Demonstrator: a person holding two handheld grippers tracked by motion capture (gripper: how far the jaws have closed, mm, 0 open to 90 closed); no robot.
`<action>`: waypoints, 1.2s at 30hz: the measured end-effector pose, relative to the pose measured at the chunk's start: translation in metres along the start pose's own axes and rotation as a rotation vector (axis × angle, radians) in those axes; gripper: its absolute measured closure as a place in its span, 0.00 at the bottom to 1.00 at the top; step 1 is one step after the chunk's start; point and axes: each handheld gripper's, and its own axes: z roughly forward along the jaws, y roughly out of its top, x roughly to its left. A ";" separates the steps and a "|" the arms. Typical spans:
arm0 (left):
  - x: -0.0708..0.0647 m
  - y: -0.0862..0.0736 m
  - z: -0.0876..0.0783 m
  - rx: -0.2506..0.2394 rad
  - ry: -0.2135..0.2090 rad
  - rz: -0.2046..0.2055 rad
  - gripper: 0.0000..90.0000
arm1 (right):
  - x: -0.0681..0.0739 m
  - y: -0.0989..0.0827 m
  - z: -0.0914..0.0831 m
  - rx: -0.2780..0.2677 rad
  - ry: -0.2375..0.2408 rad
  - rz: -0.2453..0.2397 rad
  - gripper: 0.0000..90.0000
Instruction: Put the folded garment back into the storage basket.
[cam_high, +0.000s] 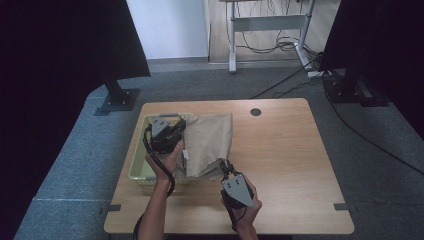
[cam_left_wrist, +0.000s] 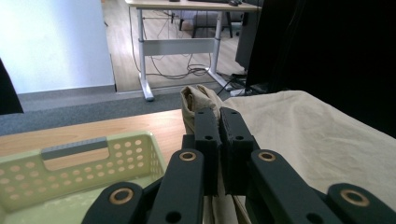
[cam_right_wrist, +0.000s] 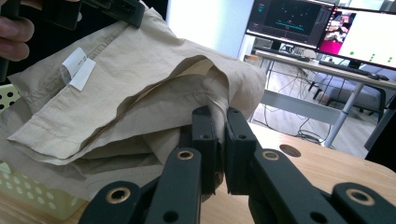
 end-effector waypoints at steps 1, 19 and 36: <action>0.002 0.000 0.000 0.002 0.002 -0.002 0.96 | 0.000 0.000 0.000 0.000 0.000 0.000 0.94; 0.014 0.000 -0.006 0.005 0.018 -0.005 0.96 | 0.014 0.003 0.010 0.002 0.025 -0.015 0.94; 0.028 -0.001 -0.012 0.006 0.039 -0.012 0.96 | 0.025 0.005 0.016 0.004 0.041 -0.022 0.94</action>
